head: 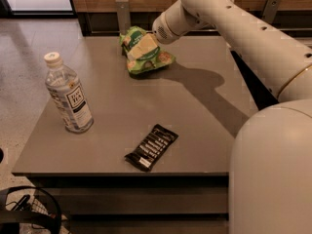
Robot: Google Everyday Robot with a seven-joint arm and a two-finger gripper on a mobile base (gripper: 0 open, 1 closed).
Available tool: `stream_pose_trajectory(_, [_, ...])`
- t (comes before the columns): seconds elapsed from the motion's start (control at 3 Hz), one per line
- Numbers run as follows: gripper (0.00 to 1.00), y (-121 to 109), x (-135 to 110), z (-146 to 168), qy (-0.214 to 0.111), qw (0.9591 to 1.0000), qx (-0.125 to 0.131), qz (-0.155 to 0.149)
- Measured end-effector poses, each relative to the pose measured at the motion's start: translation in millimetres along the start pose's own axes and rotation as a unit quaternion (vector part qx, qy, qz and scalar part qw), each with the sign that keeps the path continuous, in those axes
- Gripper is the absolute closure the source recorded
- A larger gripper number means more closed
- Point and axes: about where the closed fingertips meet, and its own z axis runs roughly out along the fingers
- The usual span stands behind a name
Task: Move green rice chip bag near rxbar chocolate
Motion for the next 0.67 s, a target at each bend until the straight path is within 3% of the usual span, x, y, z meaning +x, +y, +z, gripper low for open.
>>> stream_pose_trajectory(0.67, [0.0, -22, 29, 33, -0.001, 0.9997, 0.015, 0.021])
